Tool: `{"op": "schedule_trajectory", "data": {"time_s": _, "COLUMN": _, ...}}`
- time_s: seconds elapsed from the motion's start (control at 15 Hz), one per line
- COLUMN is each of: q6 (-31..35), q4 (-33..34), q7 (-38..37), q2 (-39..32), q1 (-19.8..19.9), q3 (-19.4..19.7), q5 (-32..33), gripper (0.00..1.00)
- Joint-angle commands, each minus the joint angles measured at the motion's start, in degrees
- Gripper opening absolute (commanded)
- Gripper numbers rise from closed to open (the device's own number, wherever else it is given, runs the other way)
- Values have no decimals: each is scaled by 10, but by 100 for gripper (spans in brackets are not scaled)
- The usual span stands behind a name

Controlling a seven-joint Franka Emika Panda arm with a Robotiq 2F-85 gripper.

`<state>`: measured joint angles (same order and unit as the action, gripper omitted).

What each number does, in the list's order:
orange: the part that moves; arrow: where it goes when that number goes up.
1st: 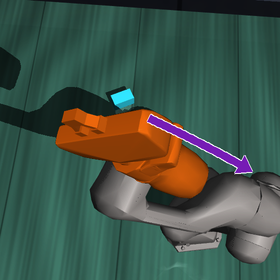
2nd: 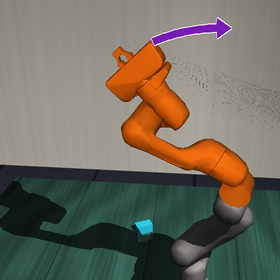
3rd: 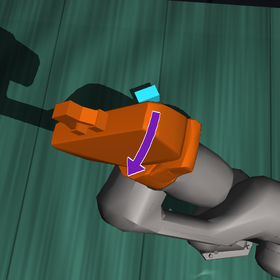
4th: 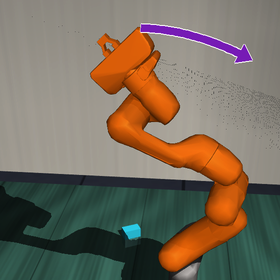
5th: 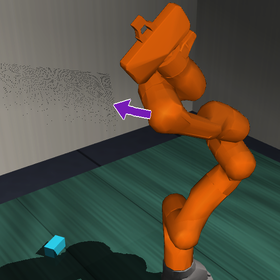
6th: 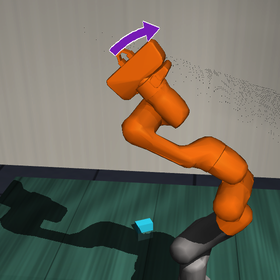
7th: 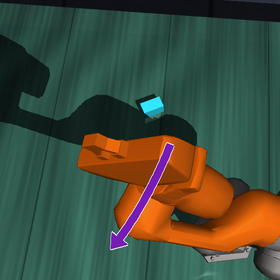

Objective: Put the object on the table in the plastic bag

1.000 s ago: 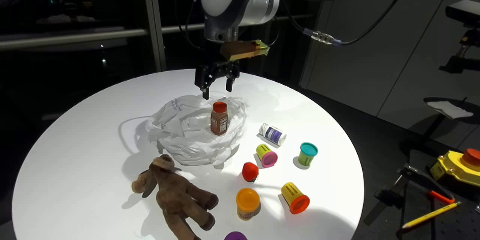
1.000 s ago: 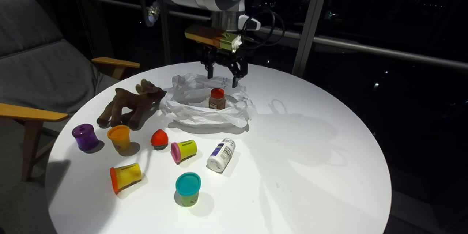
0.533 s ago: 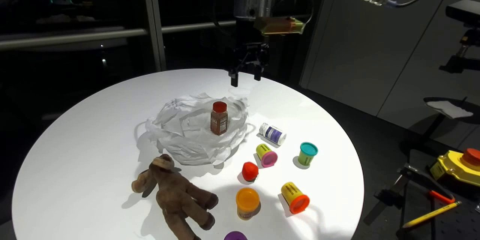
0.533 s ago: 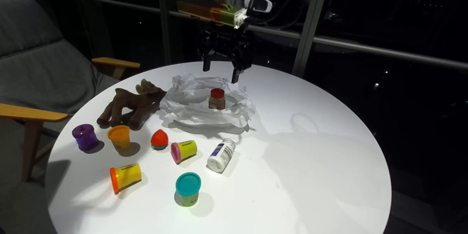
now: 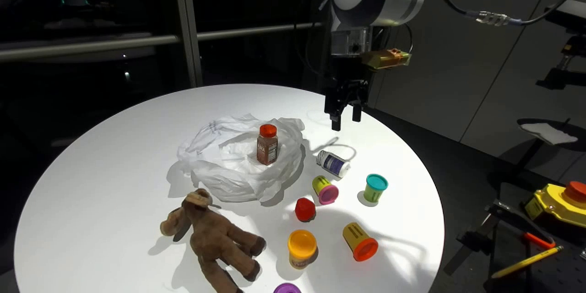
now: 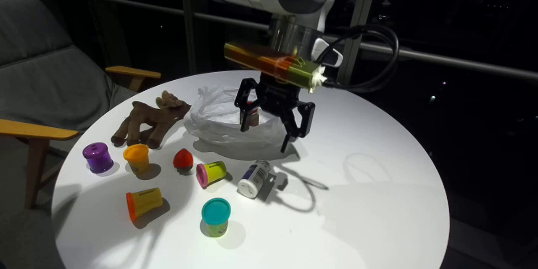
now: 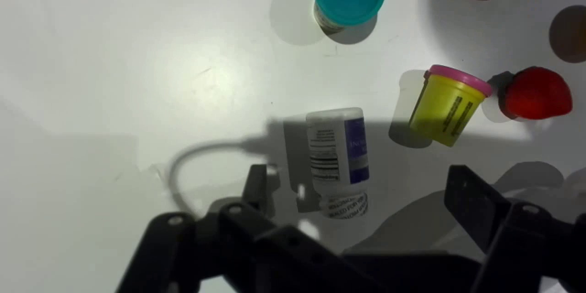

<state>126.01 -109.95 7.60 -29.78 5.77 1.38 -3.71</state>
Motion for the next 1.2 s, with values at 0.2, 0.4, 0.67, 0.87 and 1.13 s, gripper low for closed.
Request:
{"op": "schedule_trajectory", "data": {"time_s": 0.2, "q6": 14, "q4": 1, "q7": 84, "q2": -51, "q1": 38, "q3": -35, "q5": -58, "gripper": 100}}
{"op": "schedule_trajectory", "data": {"time_s": 0.4, "q6": 56, "q4": 0, "q7": 100, "q2": -74, "q1": 43, "q3": -52, "q5": -84, "gripper": 100}}
{"op": "schedule_trajectory", "data": {"time_s": 0.67, "q6": 145, "q4": -1, "q7": 99, "q2": -103, "q1": 38, "q3": -53, "q5": -75, "gripper": 100}}
{"op": "schedule_trajectory", "data": {"time_s": 0.87, "q6": 212, "q4": -9, "q7": 97, "q2": -107, "q1": 39, "q3": -51, "q5": -63, "gripper": 100}}
{"op": "schedule_trajectory", "data": {"time_s": 1.13, "q6": 243, "q4": -12, "q7": 85, "q2": -111, "q1": 40, "q3": -43, "q5": -48, "gripper": 100}}
